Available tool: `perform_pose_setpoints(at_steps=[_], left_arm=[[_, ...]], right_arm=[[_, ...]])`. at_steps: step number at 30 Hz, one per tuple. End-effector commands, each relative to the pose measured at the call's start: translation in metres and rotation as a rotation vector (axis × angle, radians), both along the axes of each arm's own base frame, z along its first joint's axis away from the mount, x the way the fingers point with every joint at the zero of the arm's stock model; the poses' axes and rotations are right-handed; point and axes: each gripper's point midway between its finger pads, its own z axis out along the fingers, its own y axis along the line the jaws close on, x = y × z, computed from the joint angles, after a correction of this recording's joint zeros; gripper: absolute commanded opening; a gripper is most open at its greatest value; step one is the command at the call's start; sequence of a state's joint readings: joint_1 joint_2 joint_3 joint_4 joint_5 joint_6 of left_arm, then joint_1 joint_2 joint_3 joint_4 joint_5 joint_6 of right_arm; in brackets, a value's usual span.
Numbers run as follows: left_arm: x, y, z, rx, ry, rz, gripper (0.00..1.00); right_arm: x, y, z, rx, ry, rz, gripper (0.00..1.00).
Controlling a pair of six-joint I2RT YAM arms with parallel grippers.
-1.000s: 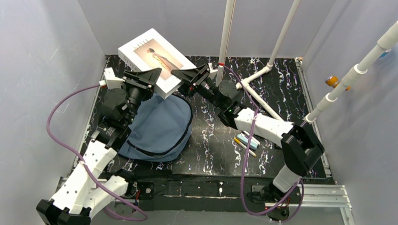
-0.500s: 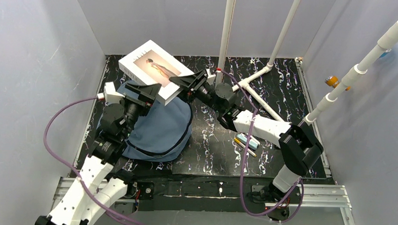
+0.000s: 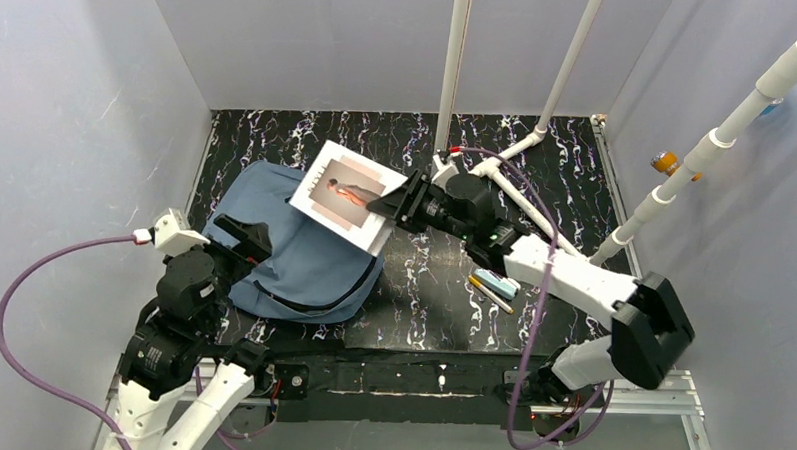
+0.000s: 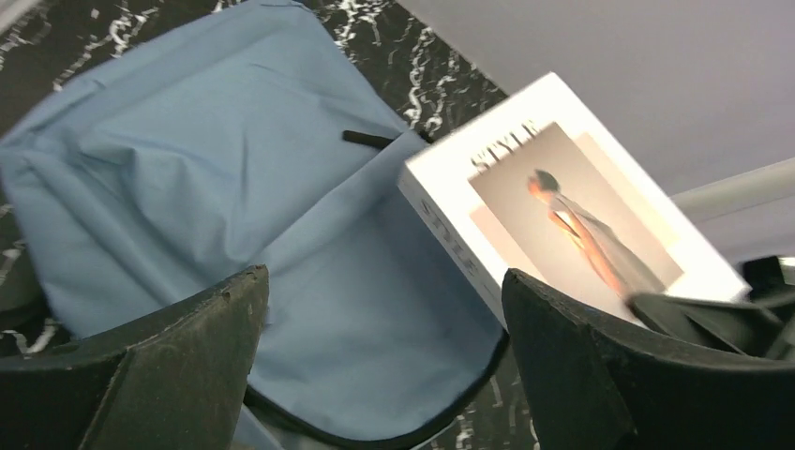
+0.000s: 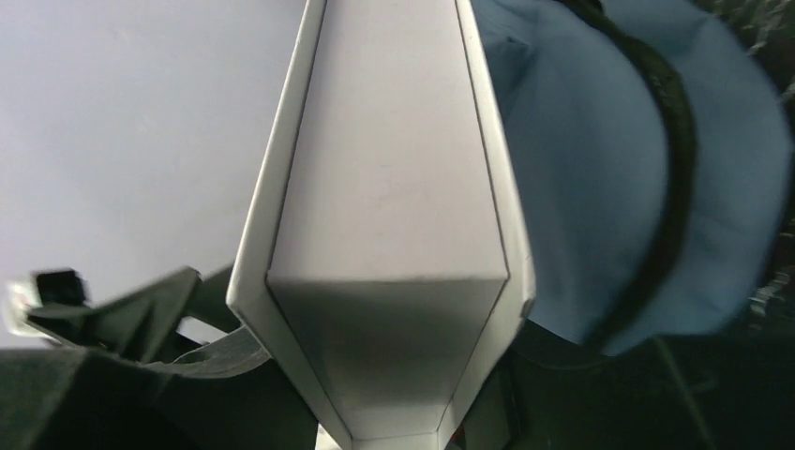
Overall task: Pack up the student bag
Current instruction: Place the book in the student bag.
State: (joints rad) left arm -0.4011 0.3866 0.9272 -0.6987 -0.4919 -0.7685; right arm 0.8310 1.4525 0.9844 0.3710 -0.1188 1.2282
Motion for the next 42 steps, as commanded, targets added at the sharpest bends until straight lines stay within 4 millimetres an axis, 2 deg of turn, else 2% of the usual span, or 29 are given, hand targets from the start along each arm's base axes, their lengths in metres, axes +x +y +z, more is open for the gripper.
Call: perform_pose_setpoints(at_steps=[1, 5, 7, 9, 12, 15, 18, 20, 23, 29, 33, 35, 38, 41, 42], left_arm=[[0.002, 0.013, -0.01, 0.204, 0.124, 0.003, 0.93], [0.028, -0.026, -0.017, 0.239, 0.203, -0.186, 0.97], [0.04, -0.058, -0.023, 0.209, 0.237, -0.329, 0.98], [0.053, -0.097, -0.035, 0.154, 0.293, -0.494, 0.96], [0.056, -0.151, -0.048, 0.026, 0.371, -0.733, 0.94], [0.052, -0.191, -0.061, 0.07, 0.433, -0.869, 0.93], [0.05, -0.214, -0.081, 0.318, 0.432, -0.908, 0.94], [0.054, -0.217, -0.098, 0.438, 0.466, -0.877, 0.94], [0.064, -0.21, -0.124, 0.601, 0.554, -0.804, 0.94], [0.074, -0.2, -0.154, 0.946, 0.683, -0.755, 0.89], [0.078, -0.181, -0.157, 1.077, 0.721, -0.676, 0.86], [0.077, -0.177, -0.159, 1.103, 0.734, -0.676, 0.8], [0.077, -0.17, -0.147, 1.114, 0.732, -0.643, 0.59], [0.076, -0.165, -0.123, 1.072, 0.665, -0.605, 0.44], [0.078, -0.161, -0.113, 1.063, 0.637, -0.58, 0.37]], right_arm=[[-0.026, -0.045, -0.009, -0.312, -0.256, 0.071, 0.32], [-0.029, -0.102, -0.012, -0.566, -0.334, -0.007, 0.31], [-0.03, -0.142, -0.014, -0.719, -0.347, -0.083, 0.31], [-0.032, -0.178, -0.007, -0.831, -0.369, -0.16, 0.31], [-0.041, -0.227, 0.004, -0.956, -0.381, -0.259, 0.31], [-0.052, -0.258, 0.011, -1.005, -0.378, -0.319, 0.32], [-0.06, -0.271, 0.01, -1.01, -0.366, -0.344, 0.32], [-0.063, -0.273, 0.007, -0.999, -0.352, -0.35, 0.32], [-0.065, -0.27, 0.004, -0.962, -0.336, -0.351, 0.32], [-0.066, -0.26, -0.001, -0.885, -0.329, -0.353, 0.32], [-0.067, -0.258, -0.004, -0.876, -0.324, -0.345, 0.32], [-0.068, -0.257, -0.005, -0.874, -0.325, -0.339, 0.32], [-0.069, -0.254, -0.007, -0.876, -0.333, -0.31, 0.32], [-0.072, -0.246, -0.01, -0.853, -0.312, -0.275, 0.32], [-0.073, -0.24, -0.006, -0.816, -0.301, -0.275, 0.32]])
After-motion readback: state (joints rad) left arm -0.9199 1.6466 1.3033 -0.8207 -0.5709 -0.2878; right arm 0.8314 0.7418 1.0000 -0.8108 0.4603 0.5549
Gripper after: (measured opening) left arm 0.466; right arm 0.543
